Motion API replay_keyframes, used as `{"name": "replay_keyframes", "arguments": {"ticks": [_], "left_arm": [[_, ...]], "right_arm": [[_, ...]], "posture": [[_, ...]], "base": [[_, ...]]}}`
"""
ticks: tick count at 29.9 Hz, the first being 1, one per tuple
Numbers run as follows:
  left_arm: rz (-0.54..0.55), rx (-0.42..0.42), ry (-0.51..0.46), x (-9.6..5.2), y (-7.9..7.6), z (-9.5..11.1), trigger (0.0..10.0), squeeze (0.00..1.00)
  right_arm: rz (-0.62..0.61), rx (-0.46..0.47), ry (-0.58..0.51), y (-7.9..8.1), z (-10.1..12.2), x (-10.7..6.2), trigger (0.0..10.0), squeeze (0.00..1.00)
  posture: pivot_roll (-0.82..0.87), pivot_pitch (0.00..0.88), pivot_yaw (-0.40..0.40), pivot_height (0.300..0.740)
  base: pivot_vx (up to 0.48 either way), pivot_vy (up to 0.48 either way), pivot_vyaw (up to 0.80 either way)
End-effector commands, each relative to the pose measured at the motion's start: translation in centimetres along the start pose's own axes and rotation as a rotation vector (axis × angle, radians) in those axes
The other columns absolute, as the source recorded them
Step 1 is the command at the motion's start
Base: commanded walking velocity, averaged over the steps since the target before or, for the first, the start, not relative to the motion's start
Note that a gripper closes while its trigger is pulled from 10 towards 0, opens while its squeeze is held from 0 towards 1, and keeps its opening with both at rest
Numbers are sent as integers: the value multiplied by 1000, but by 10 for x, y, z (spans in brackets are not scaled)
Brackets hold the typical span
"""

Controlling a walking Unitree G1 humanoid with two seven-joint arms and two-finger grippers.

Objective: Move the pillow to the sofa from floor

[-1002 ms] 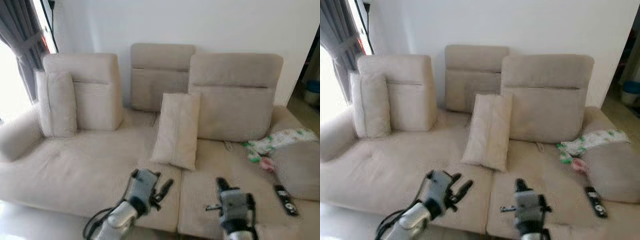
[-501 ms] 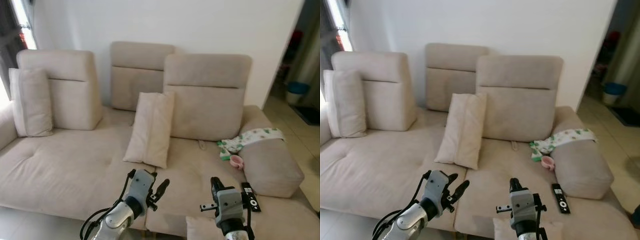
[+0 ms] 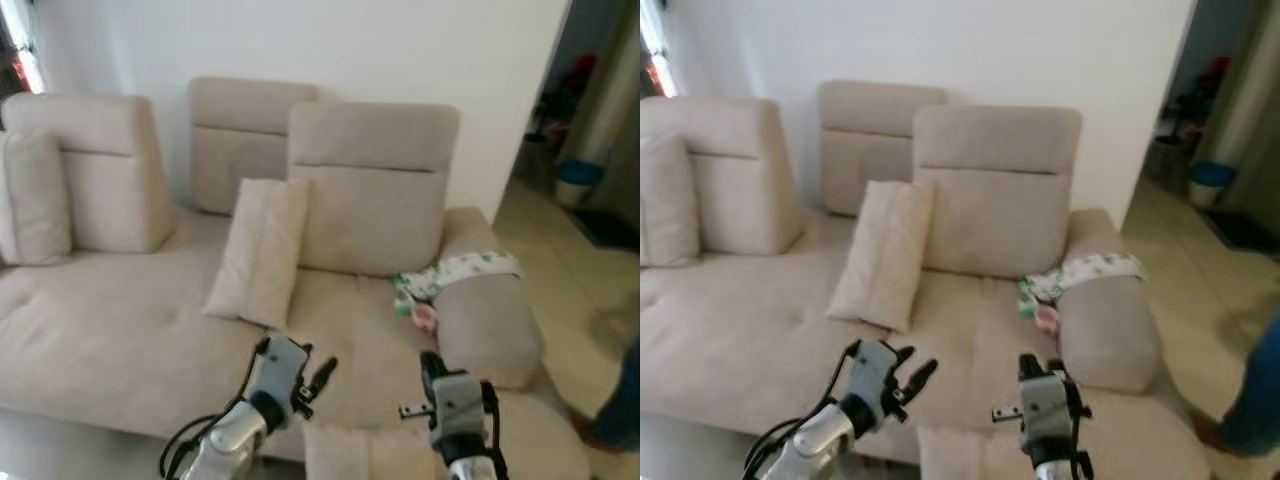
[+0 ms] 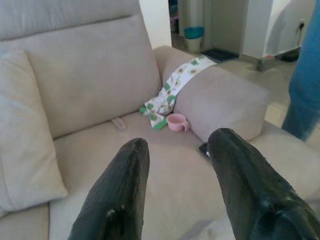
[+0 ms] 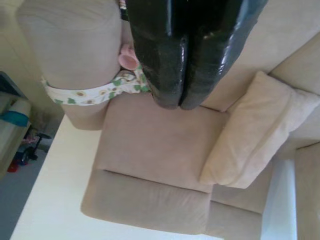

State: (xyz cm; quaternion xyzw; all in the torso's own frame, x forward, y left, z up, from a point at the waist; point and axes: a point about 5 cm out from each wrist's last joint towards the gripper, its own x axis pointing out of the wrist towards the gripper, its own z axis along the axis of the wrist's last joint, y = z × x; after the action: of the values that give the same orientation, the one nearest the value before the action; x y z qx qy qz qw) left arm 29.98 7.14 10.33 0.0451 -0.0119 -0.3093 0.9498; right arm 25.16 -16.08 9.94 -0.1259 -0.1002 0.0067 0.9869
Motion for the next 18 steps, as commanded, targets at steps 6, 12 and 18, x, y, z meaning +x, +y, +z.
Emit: {"name": "replay_keyframes", "arguments": {"ticks": [6, 12, 18], "left_arm": [[-2, -27, 5, 1, -3, -3, 10000, 0], [-5, -22, 7, 1, -3, -3, 10000, 0], [-53, 47, 32, -1, -5, -9, 10000, 0]], "right_arm": [[6, -1, 24, -2, -5, -1, 10000, 0], [41, 6, 44, 2, -8, -2, 10000, 0], [137, 17, 74, 13, -14, -6, 10000, 0]], "posture": [[-134, 0, 42, 740], [-133, 0, 41, 740], [-131, 0, 41, 740]], "base": [[0, 0, 0], [0, 0, 0], [0, 0, 0]]}}
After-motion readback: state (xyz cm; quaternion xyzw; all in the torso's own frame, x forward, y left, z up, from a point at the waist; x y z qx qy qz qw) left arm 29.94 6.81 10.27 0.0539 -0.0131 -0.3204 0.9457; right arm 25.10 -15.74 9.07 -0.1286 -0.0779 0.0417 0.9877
